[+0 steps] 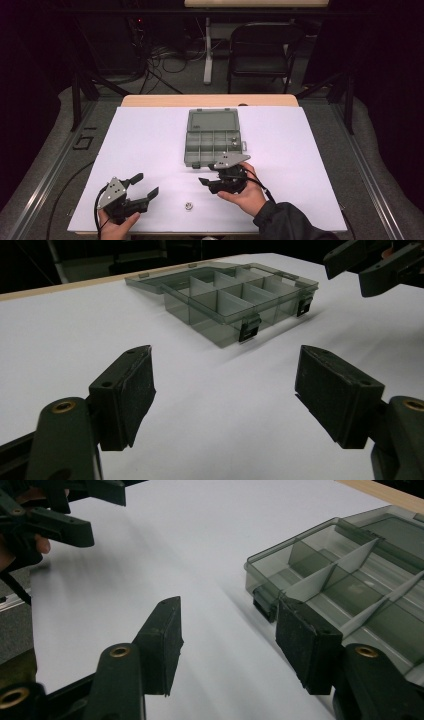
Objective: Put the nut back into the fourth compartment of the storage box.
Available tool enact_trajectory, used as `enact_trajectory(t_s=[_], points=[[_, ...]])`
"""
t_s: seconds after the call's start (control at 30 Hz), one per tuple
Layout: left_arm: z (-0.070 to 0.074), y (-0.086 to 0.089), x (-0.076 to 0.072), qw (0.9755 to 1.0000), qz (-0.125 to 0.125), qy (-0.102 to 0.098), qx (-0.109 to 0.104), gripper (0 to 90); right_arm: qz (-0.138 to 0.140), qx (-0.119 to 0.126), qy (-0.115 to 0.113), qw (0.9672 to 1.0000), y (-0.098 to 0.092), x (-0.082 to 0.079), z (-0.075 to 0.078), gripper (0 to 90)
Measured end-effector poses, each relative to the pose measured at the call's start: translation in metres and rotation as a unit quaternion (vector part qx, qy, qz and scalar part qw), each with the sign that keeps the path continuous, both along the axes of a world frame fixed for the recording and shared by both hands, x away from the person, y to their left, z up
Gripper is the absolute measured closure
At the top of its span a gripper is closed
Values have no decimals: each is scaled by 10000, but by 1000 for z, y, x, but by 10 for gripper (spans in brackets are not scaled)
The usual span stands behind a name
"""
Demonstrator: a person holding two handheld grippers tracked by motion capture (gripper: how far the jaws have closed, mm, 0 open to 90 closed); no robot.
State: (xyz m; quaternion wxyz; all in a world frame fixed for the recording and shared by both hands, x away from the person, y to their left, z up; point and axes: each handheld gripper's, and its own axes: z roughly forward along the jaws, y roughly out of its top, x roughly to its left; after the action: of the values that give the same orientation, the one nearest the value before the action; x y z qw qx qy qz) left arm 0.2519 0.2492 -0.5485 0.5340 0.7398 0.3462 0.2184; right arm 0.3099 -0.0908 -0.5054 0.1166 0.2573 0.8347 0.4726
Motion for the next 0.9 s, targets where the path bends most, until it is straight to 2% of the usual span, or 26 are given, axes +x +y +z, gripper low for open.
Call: enact_trajectory(t_s=[0.43, 0.73, 0.9], points=[[0, 0, 0, 10000, -3, -11, 4, 237, 215, -68, 121, 9997, 14, -13, -17, 459], [0, 0, 0, 10000, 3, -6, -4, 237, 556, -219, 237, 9979, 30, -21, -32, 491], [0, 0, 0, 10000, -6, -6, 7, 237, 655, -269, 310, 9970, 36, -25, -39, 509]])
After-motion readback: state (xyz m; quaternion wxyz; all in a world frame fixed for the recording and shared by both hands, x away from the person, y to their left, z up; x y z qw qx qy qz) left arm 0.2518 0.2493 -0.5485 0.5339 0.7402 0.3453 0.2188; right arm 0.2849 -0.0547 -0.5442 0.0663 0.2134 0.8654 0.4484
